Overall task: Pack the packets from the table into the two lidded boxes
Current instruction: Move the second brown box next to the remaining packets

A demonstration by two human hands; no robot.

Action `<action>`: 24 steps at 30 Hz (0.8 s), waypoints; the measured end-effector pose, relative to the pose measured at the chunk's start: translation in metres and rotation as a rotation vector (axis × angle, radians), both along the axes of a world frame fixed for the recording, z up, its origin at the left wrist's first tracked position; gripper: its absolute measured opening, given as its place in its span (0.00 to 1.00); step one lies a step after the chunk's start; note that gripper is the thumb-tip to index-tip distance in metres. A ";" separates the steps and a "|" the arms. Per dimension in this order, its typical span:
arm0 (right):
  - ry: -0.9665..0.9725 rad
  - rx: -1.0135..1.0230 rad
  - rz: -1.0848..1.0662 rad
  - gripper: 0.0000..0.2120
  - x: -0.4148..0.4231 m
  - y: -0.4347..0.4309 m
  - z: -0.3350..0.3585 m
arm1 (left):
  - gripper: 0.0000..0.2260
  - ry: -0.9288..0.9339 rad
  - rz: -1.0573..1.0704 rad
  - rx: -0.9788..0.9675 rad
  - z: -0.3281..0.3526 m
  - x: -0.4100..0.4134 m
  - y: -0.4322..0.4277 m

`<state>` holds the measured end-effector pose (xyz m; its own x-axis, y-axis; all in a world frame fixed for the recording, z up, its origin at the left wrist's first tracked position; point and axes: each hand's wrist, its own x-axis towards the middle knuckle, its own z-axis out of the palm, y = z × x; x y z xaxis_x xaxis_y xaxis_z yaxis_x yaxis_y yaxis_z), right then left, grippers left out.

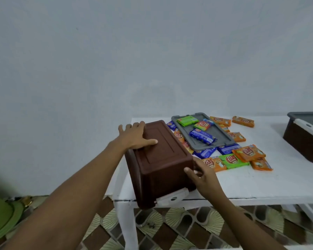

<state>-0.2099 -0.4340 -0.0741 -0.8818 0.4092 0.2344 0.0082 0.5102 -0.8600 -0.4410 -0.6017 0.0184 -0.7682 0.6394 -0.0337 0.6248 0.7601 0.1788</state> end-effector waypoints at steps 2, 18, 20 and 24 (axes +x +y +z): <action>0.031 -0.039 -0.026 0.23 -0.002 0.001 0.004 | 0.48 -0.030 0.091 -0.004 0.006 -0.003 -0.004; 0.252 -0.373 -0.333 0.19 -0.035 -0.012 0.075 | 0.25 -0.725 0.347 1.370 -0.001 0.019 -0.072; 0.262 -0.560 -0.425 0.17 -0.031 -0.009 0.067 | 0.33 -0.820 0.386 1.343 -0.009 0.015 -0.078; 0.190 -0.813 -0.500 0.22 -0.020 0.001 0.056 | 0.41 -0.926 0.365 1.108 -0.025 0.013 -0.084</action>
